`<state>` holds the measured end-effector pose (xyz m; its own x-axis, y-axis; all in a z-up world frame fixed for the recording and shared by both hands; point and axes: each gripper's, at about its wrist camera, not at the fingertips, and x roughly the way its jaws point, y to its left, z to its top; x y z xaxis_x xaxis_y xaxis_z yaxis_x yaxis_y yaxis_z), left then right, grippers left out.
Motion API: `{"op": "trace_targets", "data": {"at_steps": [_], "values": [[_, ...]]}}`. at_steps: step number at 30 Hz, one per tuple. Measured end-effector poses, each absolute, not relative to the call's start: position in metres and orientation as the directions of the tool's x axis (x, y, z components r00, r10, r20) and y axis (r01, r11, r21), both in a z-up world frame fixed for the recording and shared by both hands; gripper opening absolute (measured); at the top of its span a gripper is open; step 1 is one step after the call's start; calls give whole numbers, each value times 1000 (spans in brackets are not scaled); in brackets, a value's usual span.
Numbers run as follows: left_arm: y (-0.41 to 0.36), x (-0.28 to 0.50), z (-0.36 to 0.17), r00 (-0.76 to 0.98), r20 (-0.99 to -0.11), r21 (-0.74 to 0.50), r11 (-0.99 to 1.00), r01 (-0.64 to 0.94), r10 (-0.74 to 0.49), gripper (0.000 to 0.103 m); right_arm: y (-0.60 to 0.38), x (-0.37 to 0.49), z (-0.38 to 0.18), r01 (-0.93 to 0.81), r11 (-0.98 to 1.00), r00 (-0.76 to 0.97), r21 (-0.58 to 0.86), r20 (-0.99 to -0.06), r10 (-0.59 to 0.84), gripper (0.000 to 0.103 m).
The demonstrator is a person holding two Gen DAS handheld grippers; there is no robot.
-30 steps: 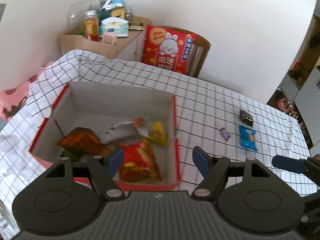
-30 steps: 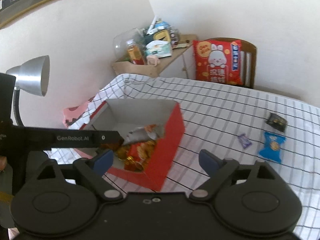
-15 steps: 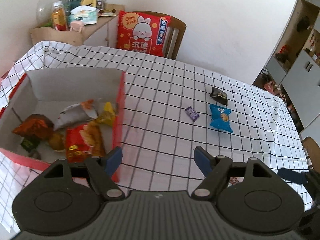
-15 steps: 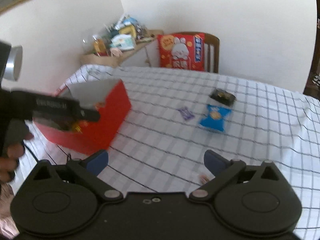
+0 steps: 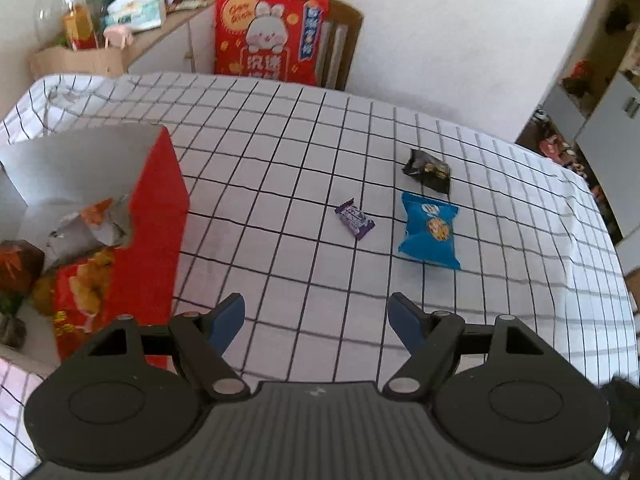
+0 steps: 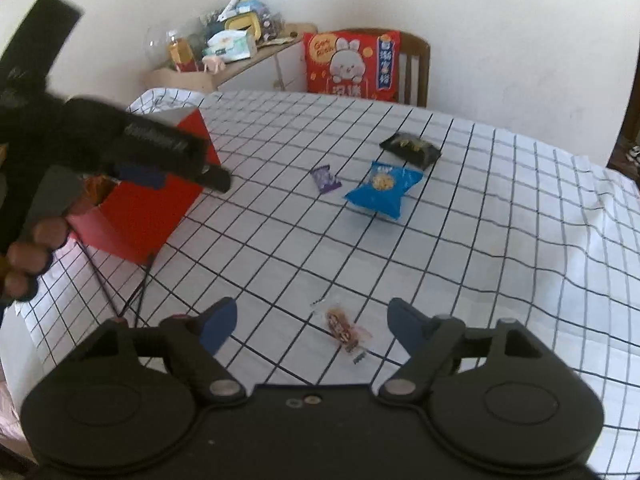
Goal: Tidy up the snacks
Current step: 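Move both grippers back toward the remaining snacks on the table, then grasp the purple candy with the left gripper while the right grasps the small clear packet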
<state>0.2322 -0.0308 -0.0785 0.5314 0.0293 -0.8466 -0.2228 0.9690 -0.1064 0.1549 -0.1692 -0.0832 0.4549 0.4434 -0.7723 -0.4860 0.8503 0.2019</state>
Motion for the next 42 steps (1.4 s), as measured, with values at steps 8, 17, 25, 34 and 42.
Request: {"op": "trace_targets", "data": {"at_steps": [8,17,25,34,42], "values": [[-31,300,-104,438,-898,-124,935,-334,37,78,-173,186,-105,-501,838,391,216,-807,442,73],[-14,355,-138,357,-934,-158,883,-441,11,77,-156,199,-125,-603,768,297,218,-832,469,57],[-21,386,-153,339,-941,-152,879,-451,11,77,-148,201,-135,-653,738,275,168,-856,438,47],[-34,397,-163,338,-939,-99,895,-434,60,64,-147,200,-142,-663,736,292,136,-858,422,35],[-54,398,-166,349,-928,-11,925,-379,132,37,-144,193,-150,-668,739,309,90,-870,385,20]]}}
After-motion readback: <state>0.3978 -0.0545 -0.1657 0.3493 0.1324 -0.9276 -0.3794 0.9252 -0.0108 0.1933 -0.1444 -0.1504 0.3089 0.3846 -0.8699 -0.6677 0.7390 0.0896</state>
